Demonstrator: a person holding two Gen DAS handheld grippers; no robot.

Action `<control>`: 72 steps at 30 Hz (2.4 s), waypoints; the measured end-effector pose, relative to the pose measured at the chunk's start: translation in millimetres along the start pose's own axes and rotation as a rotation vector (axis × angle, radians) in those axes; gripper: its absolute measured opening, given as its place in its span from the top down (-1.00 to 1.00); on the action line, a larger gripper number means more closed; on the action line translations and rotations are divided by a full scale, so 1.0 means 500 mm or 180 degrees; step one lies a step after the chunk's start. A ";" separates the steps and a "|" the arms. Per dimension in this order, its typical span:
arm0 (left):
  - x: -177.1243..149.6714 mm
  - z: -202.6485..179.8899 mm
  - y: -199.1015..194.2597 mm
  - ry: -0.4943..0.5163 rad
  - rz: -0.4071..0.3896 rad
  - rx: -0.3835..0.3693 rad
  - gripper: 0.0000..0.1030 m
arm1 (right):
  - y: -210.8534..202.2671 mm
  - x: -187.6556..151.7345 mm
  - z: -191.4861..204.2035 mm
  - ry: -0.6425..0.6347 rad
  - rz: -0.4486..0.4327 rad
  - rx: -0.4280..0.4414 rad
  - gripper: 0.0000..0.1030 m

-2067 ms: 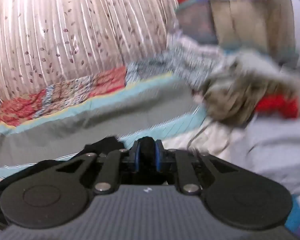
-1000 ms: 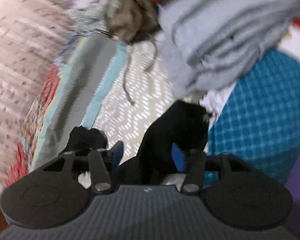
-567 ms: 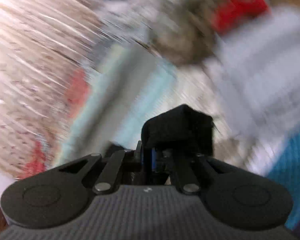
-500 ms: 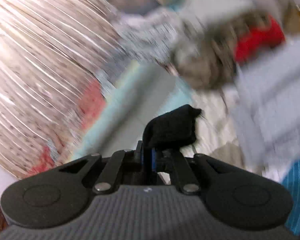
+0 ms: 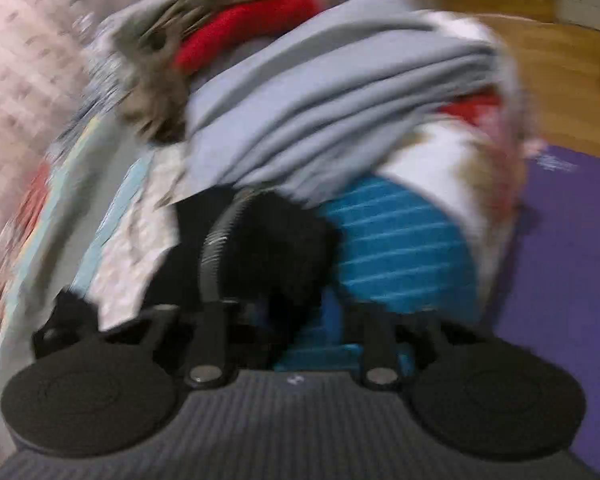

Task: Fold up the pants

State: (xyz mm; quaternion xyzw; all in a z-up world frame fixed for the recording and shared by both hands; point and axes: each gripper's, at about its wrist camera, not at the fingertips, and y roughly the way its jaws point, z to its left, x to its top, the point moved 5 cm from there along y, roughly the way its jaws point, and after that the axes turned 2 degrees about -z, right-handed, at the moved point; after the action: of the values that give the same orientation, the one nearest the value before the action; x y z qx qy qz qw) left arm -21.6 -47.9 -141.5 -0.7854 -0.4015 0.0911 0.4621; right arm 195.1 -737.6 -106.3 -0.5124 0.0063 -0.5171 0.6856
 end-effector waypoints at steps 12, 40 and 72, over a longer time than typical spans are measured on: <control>0.242 -0.073 -0.149 0.0781 -0.1259 0.0086 -0.36 | -0.044 0.003 0.209 -0.0867 -0.0312 0.0686 0.18; 0.464 -0.079 0.066 0.0327 -0.1622 0.0334 0.50 | 0.169 0.043 0.633 -0.1952 -0.0713 0.0539 0.77; 0.545 0.037 0.225 -0.1006 -0.1490 0.0519 0.03 | 0.440 0.080 0.865 -0.1693 -0.0245 0.0549 0.04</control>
State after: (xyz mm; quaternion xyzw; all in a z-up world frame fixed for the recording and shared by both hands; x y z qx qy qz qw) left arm 210.6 130.9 -179.6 -0.6078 -0.6301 0.1352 0.4639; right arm 601.0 -478.4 -36.2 -0.5697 -0.2373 -0.3888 0.6841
